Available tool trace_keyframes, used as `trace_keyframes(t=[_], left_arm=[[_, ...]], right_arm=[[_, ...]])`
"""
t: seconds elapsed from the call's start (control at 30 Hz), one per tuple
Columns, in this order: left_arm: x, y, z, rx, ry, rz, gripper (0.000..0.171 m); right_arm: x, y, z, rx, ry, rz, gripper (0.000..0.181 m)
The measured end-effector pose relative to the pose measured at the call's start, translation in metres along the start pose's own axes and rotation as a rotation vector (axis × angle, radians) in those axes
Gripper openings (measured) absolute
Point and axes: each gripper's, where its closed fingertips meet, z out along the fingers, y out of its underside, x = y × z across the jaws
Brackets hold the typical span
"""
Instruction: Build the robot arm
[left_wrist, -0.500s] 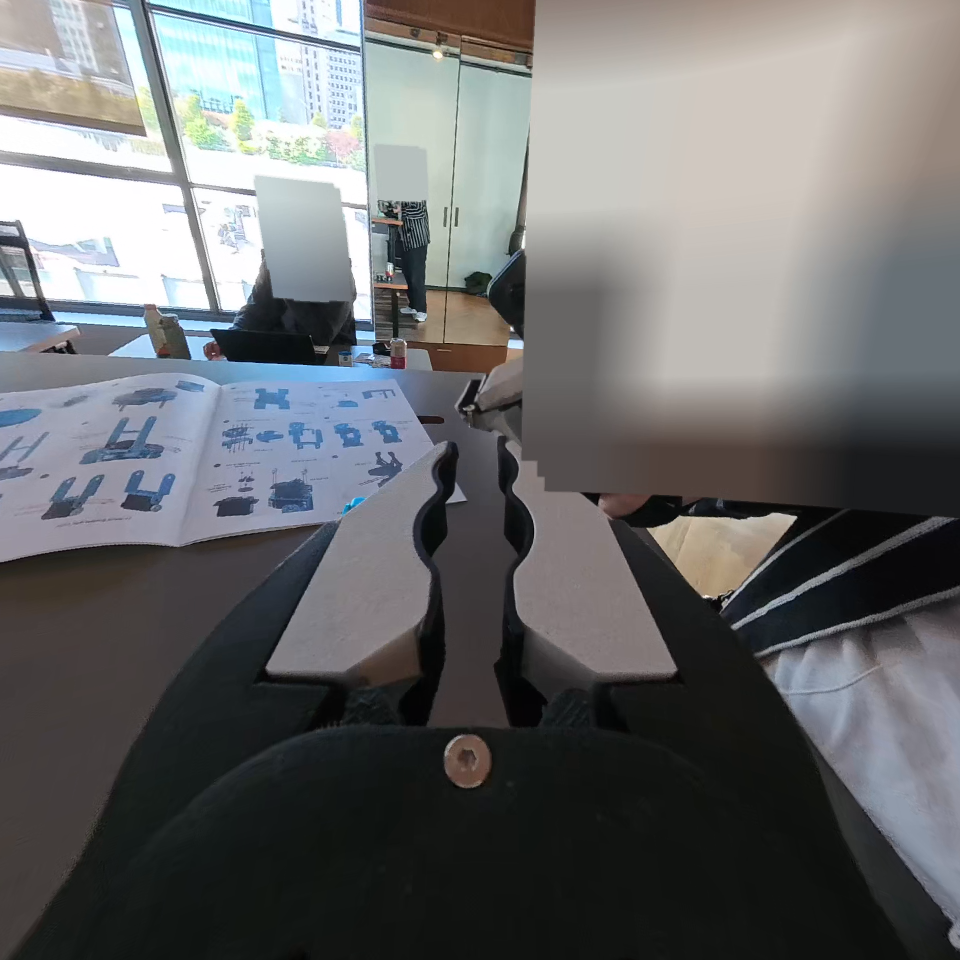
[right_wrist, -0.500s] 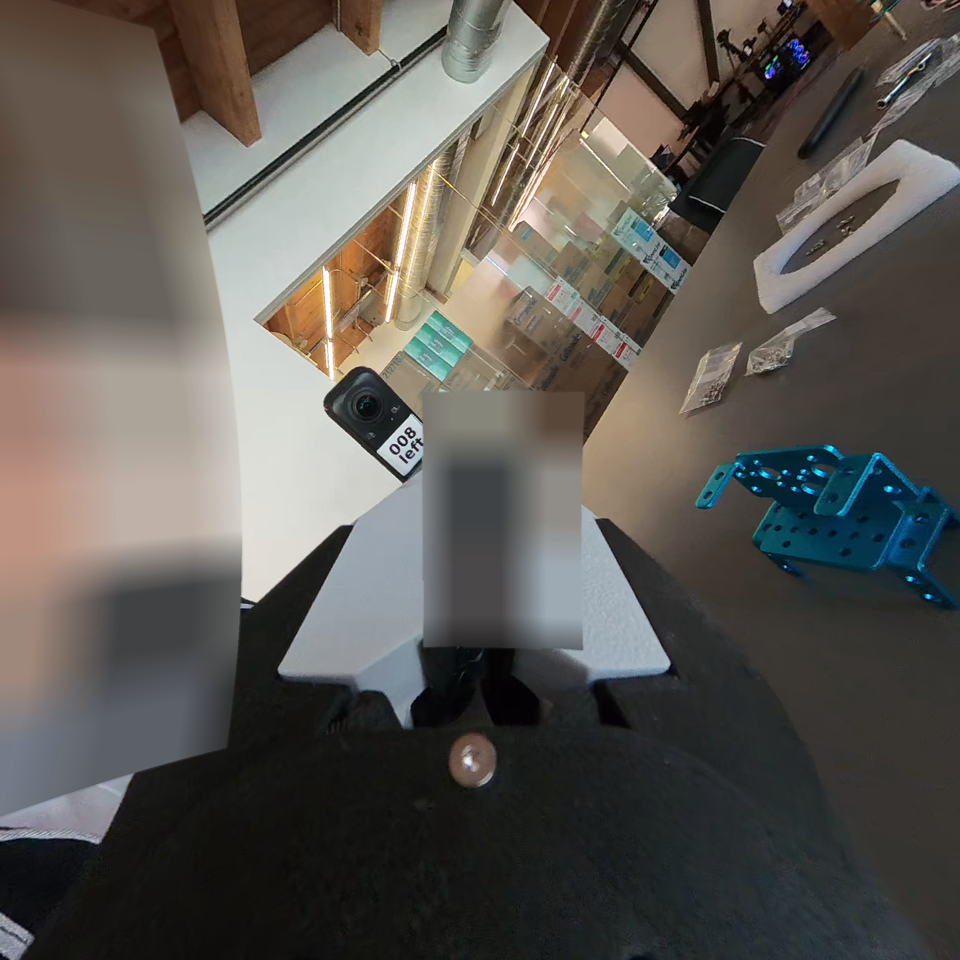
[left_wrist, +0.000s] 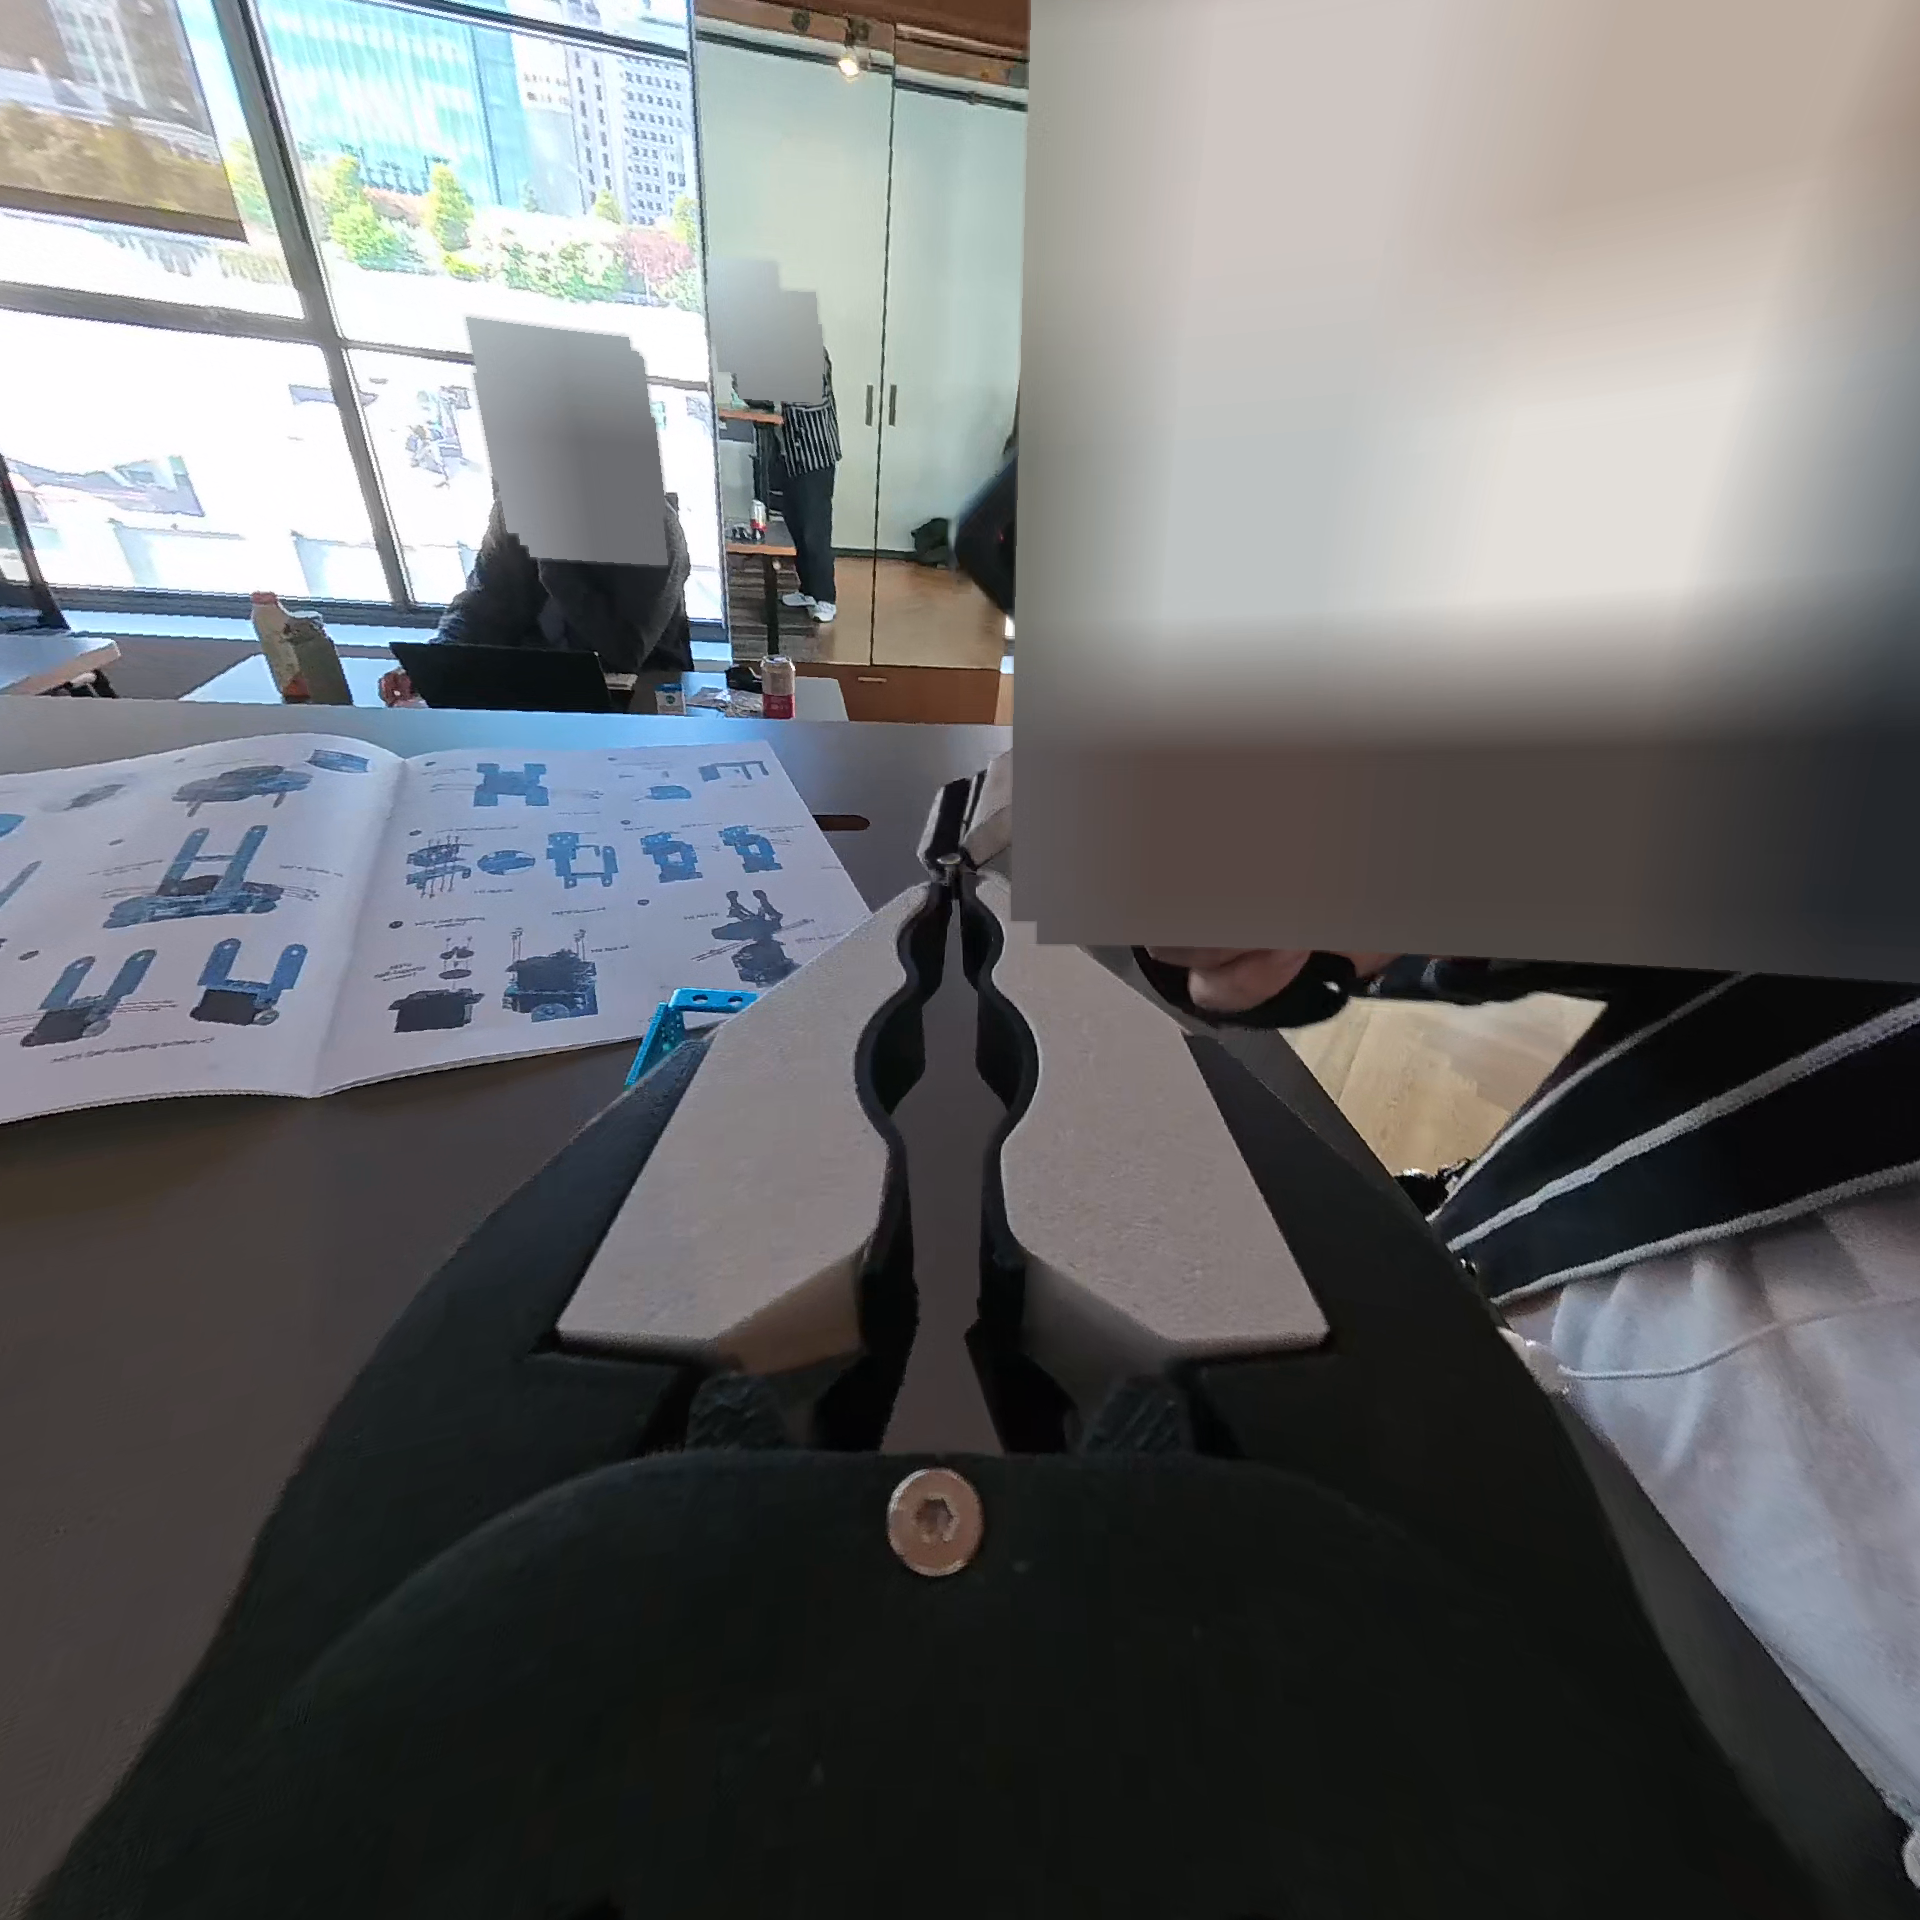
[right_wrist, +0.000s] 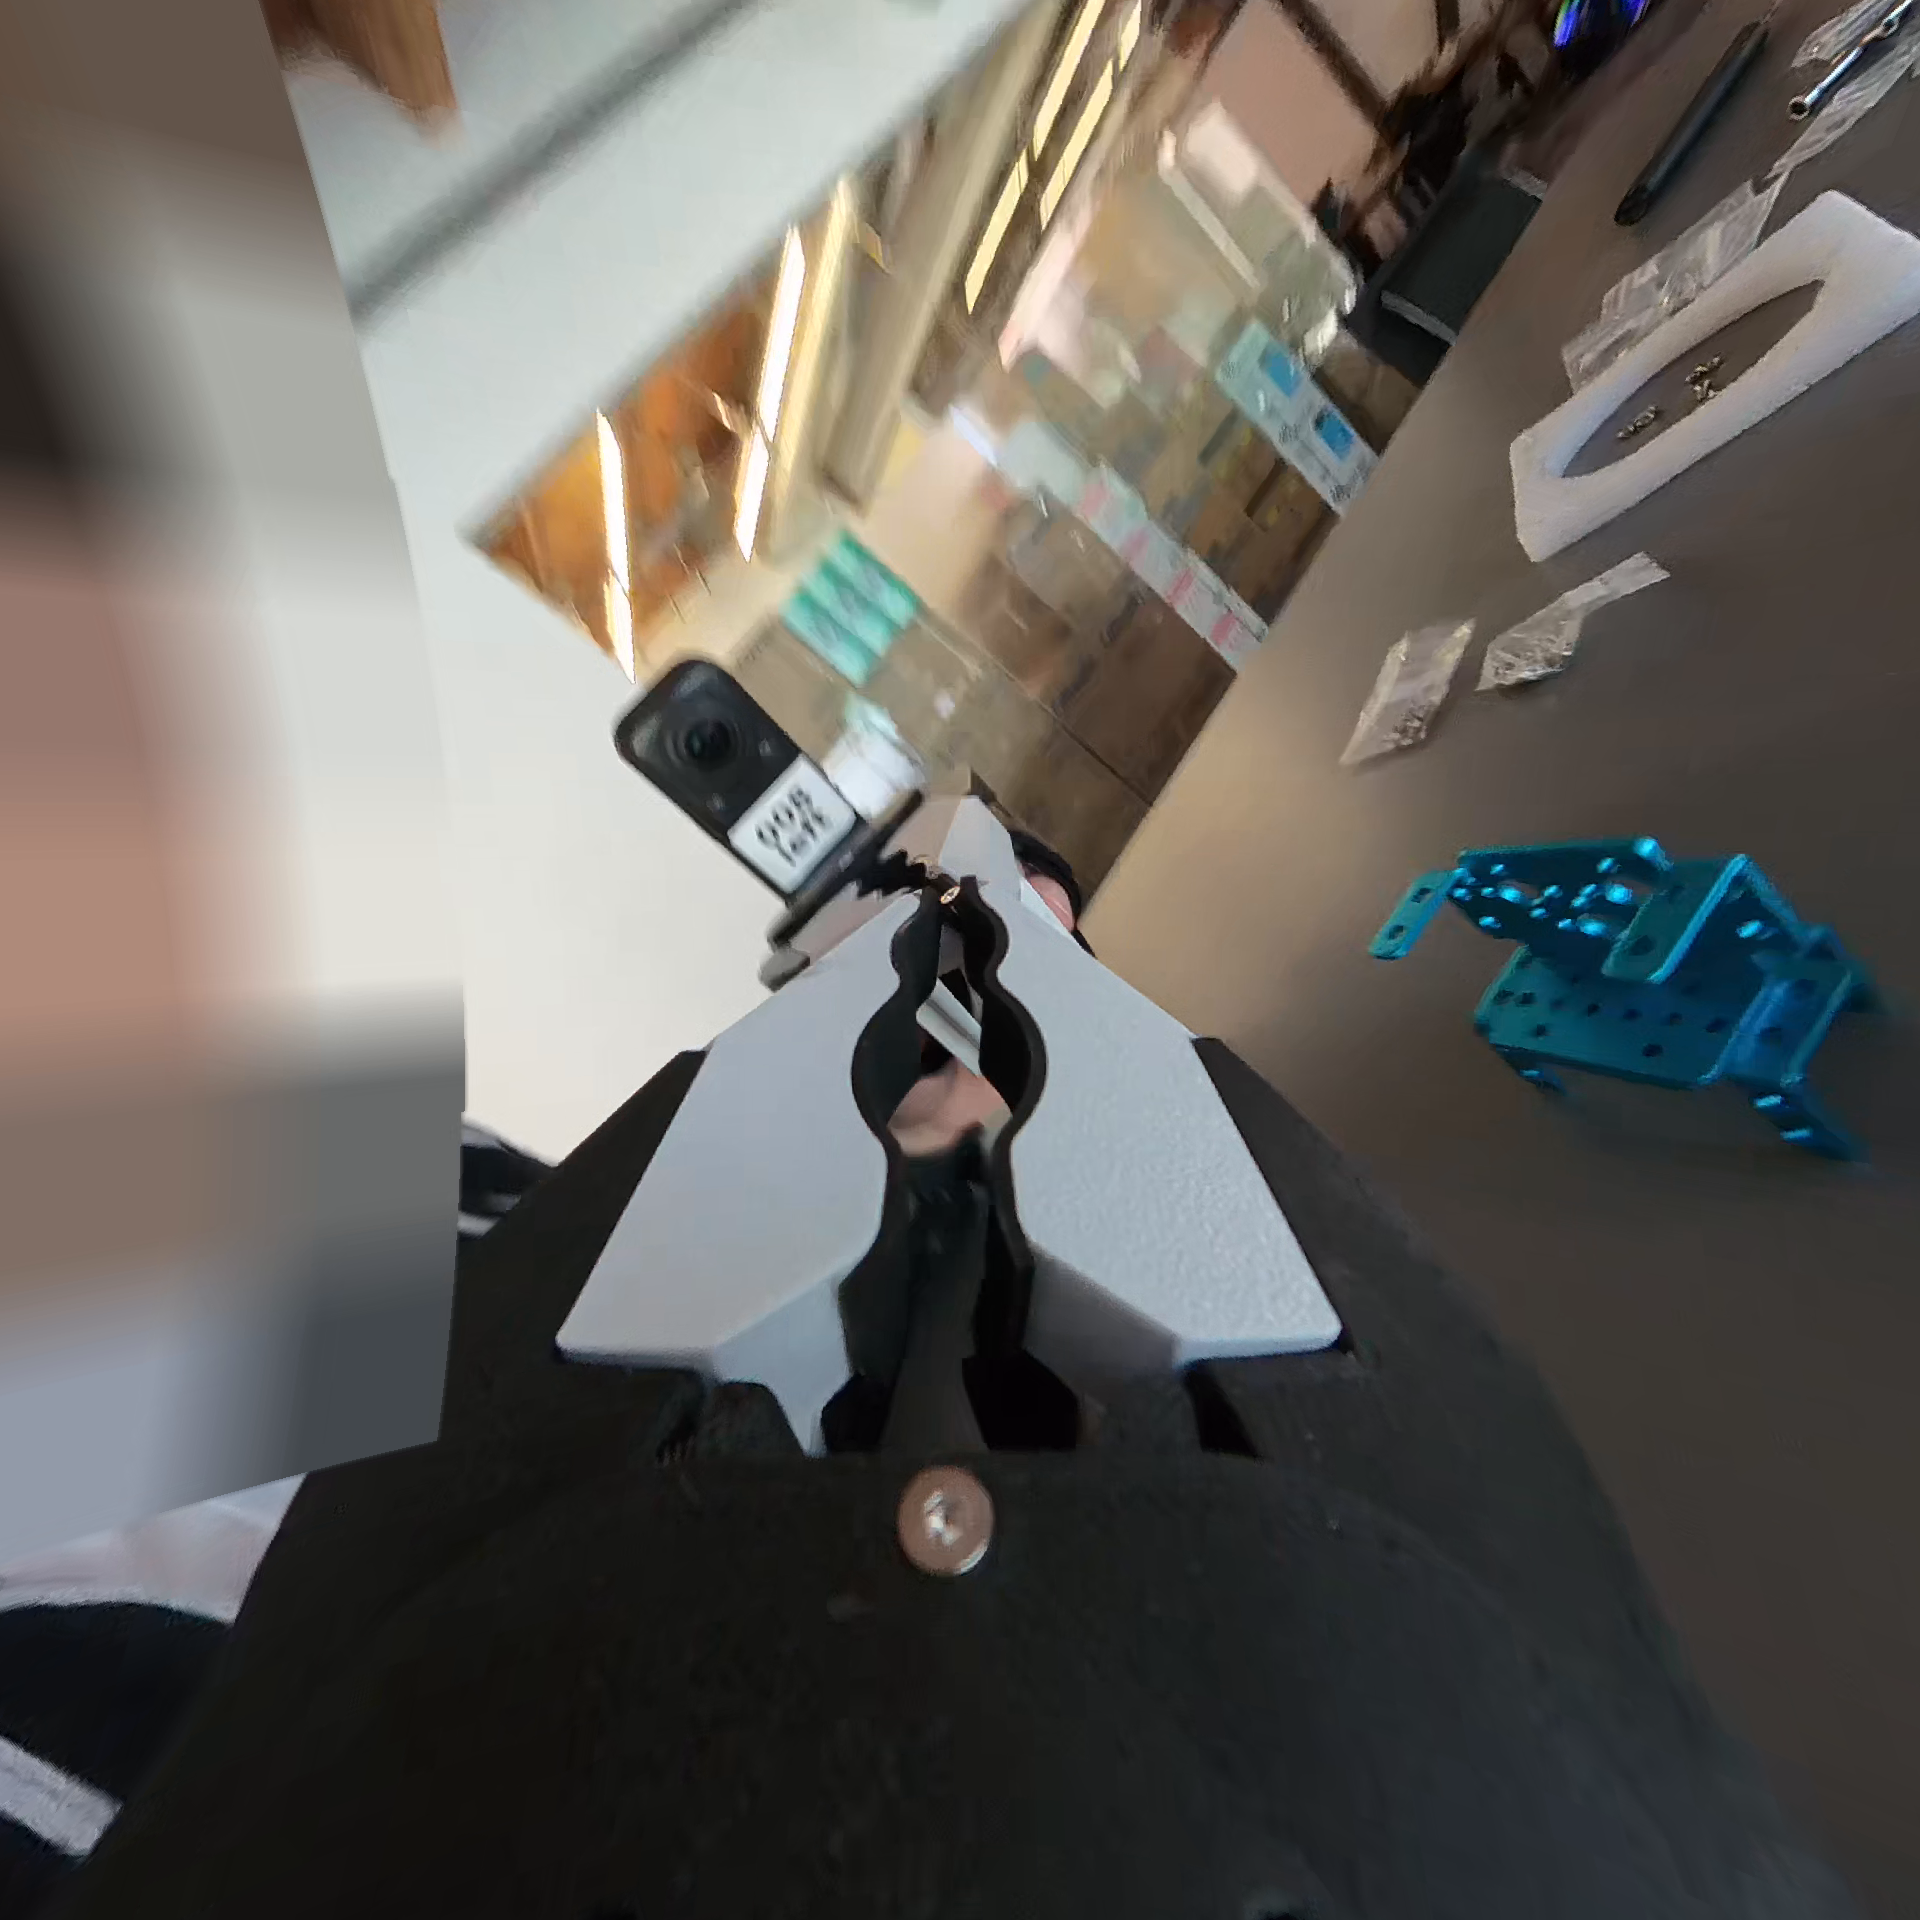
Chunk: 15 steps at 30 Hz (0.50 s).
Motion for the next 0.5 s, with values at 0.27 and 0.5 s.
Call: trace_keyframes(t=[0.27, 0.5], left_arm=[[0.029, 0.018, 0.003, -0.094, 0.209, -0.026, 0.000], [0.048, 0.029, 0.006, -0.153, 0.320, -0.052, 0.000]], right_arm=[[-0.015, 0.010, -0.024, -0.752, 0.001, -0.949, 0.019], [-0.014, 0.043, -0.033, -1.116, -0.145, -1.098, 0.011]])
